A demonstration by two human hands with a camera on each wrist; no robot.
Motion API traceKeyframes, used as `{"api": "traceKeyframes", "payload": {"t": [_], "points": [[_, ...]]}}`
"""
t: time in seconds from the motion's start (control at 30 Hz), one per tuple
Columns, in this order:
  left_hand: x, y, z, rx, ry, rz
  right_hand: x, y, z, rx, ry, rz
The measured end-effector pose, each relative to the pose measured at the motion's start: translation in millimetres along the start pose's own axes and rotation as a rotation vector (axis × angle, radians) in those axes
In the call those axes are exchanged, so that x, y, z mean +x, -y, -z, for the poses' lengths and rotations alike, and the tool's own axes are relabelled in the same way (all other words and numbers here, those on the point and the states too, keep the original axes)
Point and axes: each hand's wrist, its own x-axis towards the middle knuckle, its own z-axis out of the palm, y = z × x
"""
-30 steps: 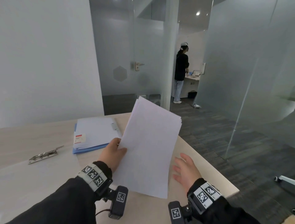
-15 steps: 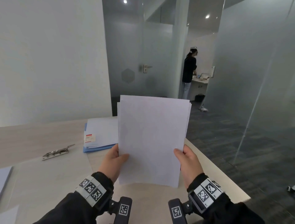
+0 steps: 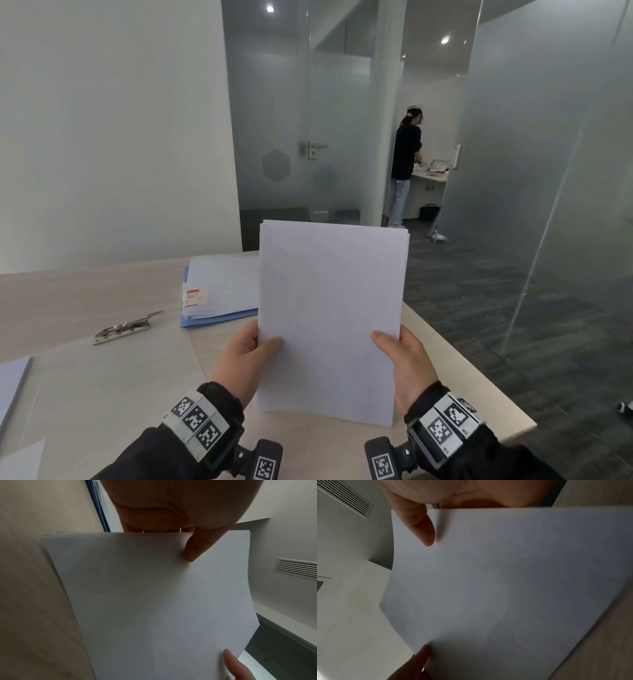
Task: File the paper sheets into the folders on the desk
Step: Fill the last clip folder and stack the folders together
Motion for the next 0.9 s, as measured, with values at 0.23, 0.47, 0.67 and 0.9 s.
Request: {"api": "traceKeyframes", "payload": {"t": [0.23, 0.47, 0.67, 0.9], "points": [[-7.7, 0.6, 0.6, -0.098, 0.038, 0.030, -6.0, -4.2, -2.7, -0.055, -0.027, -0.012], [-14.6, 0.4, 1.2, -0.139, 0.051, 0.071, -11.3, -2.5, -2.7, -0.060, -0.023, -0.057], [-19.8, 6.2, 5.3, -0.053, 0.045, 0.170, -15.6, -7.2, -3.3, -0.258, 0.018, -0.041], [-17.9, -22.1, 45.5, 0.320, 0.229, 0.300, -14.1, -8.0, -14.2, -0.524, 0.095, 0.030]]}}
